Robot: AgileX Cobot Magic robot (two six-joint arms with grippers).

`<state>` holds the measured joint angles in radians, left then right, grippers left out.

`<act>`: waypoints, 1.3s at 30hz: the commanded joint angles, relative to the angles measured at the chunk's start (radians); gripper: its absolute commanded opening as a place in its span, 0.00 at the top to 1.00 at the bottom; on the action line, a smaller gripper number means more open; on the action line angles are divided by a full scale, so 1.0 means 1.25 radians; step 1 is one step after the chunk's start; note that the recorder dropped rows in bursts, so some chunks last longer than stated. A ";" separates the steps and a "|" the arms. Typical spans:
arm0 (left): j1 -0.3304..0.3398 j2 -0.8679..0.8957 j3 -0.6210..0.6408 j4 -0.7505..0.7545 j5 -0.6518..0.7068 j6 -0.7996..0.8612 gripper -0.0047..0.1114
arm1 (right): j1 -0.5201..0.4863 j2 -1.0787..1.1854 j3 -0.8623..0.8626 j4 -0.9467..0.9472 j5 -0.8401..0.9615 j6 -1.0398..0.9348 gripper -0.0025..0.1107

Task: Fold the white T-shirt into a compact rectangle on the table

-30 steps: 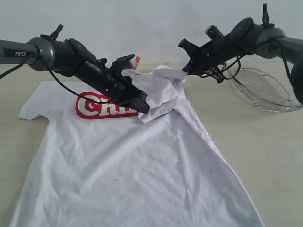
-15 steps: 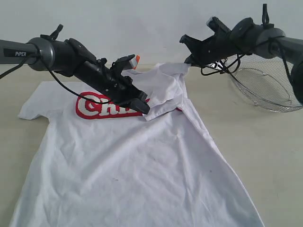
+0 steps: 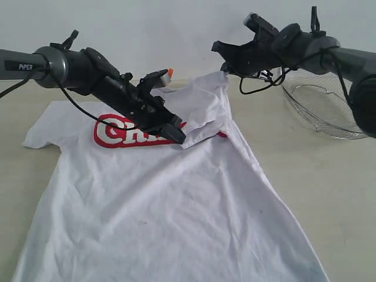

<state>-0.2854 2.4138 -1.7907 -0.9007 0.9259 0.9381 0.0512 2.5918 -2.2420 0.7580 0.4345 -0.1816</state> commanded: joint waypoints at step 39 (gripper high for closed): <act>-0.003 0.000 -0.006 0.006 0.057 -0.003 0.92 | 0.015 -0.028 -0.003 -0.257 0.242 0.039 0.98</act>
<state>-0.2854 2.4138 -1.7907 -0.8942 0.9861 0.9381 0.0706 2.5435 -2.2442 0.4255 0.7740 -0.1264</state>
